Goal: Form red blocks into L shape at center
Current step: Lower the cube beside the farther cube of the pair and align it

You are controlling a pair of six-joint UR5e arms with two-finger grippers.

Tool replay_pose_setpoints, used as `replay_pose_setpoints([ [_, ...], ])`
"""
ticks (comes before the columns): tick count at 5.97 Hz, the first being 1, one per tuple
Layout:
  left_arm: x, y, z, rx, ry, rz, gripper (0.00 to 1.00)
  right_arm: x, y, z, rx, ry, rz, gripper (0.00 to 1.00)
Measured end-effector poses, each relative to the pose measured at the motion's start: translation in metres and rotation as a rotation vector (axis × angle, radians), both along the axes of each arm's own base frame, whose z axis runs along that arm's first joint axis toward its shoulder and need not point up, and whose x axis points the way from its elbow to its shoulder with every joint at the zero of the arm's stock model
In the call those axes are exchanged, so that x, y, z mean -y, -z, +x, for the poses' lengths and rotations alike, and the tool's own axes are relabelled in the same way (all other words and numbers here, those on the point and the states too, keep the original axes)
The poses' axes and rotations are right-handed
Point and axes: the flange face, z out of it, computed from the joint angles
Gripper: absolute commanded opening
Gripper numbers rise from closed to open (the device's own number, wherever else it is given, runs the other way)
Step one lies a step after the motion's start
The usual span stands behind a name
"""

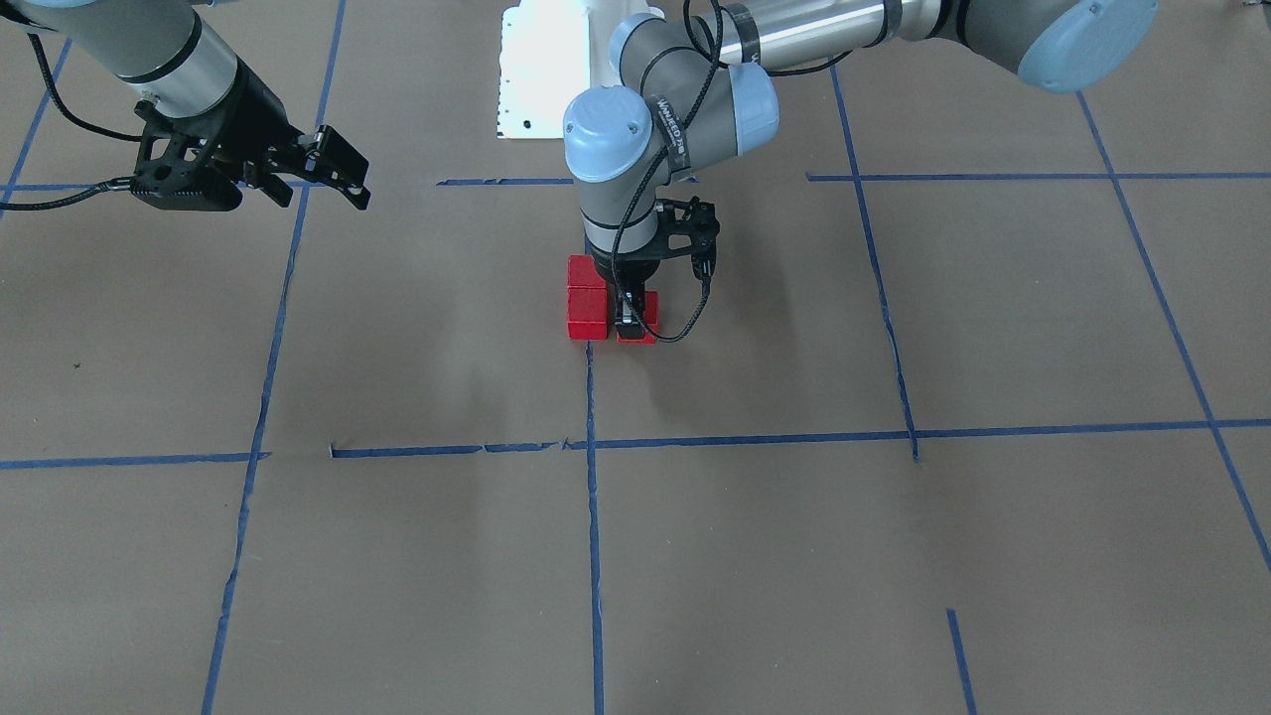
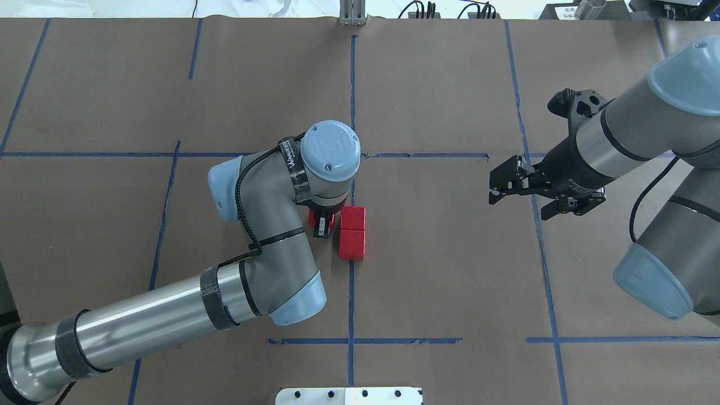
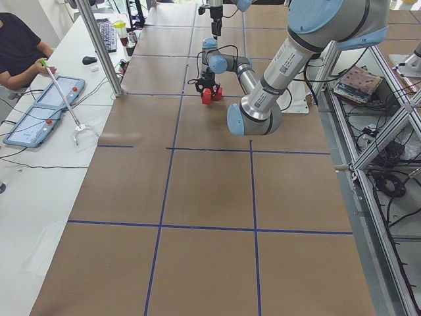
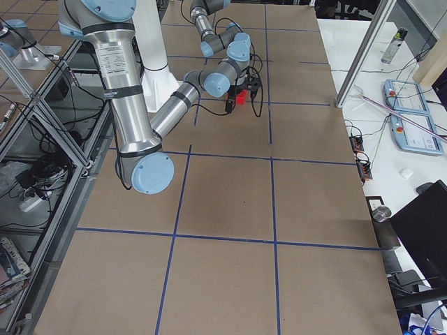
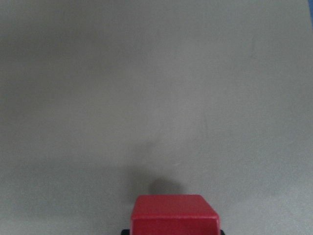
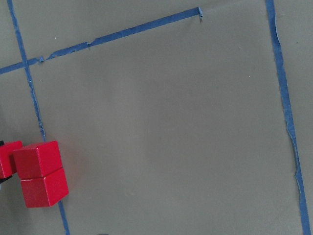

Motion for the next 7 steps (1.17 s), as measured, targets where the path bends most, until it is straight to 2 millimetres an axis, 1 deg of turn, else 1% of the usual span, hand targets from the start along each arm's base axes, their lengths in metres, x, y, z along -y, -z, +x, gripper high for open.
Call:
replay_pose_setpoints([
  [7,0.0010,0.0024,0.0075,-0.008,-0.009,-0.005,0.06,0.0001,-0.0008,-0.0002,-0.001,0.001,-0.002,1.00],
])
